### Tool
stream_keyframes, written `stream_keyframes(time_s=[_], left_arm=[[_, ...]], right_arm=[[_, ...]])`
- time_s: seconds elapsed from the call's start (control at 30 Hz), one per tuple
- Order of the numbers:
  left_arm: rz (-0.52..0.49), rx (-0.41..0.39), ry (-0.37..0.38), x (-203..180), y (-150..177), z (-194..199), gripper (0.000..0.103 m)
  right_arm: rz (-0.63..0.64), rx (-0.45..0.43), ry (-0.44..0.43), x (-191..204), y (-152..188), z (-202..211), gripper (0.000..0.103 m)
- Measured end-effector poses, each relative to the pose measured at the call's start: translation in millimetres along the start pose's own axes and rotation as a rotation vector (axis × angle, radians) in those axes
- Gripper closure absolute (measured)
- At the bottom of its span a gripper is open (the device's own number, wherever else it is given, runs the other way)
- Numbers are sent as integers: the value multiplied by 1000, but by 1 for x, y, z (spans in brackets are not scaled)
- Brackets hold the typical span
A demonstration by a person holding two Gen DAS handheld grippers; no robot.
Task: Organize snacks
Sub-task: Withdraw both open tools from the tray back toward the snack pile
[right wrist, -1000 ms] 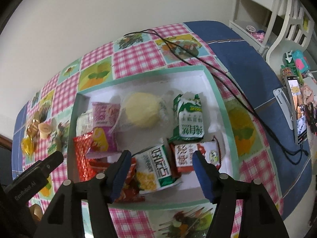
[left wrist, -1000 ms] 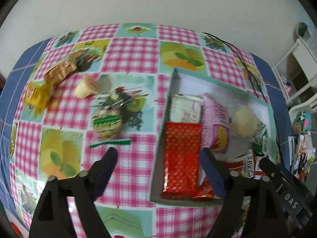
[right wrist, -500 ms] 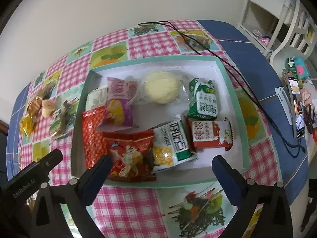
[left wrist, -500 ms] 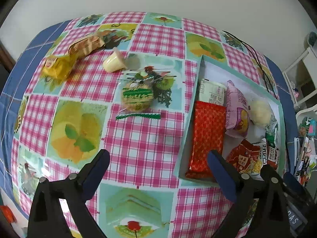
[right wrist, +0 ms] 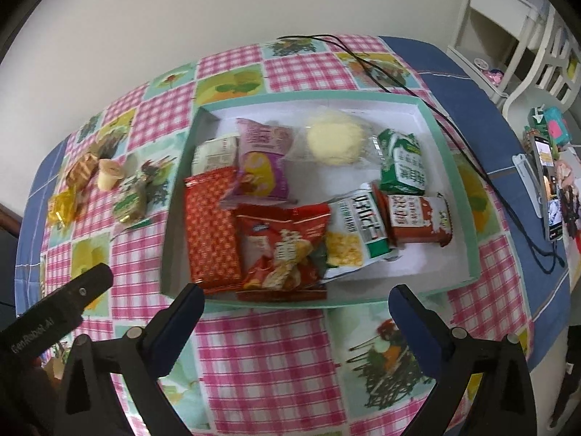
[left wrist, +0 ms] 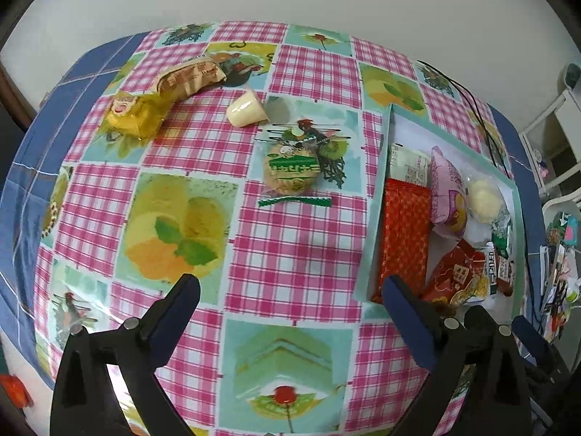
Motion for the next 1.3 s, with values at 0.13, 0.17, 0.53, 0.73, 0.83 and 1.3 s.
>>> stream_keyframes(time_s=[0.13,0.17,0.53,0.73,0.83,1.3], left_arm=[[-8,-2,-16,10,-2,4,3],[-8,-3,-22,14,-2,5,3],[72,-13,-54,61,-13,10,3],[99,-26,-90,81,-18,12,3],[112,-30,-104,92,-21,13,3],[169,-20,-98,126,-28,6,3]], right_arm=[[22,-2,-3,16,2,2,0],[24,-2,-3,18,2,1,0],[72,2,-29,61,3,-2,0],[111,5,-37,86,6,-5,0],[126,8,-47,96,7,-8,0],[202,4,-88,137,10,-17,0]])
Point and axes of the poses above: each gripper's, at about its wrist camera, not at the fingertips, and z roughly against the way its jaws point, x to its left, y to its underside, the point moved 2 cm from there along -z, roughly the way its jaws point, and after that the axes turned 1 degree about -y, right-handed, at the moved point
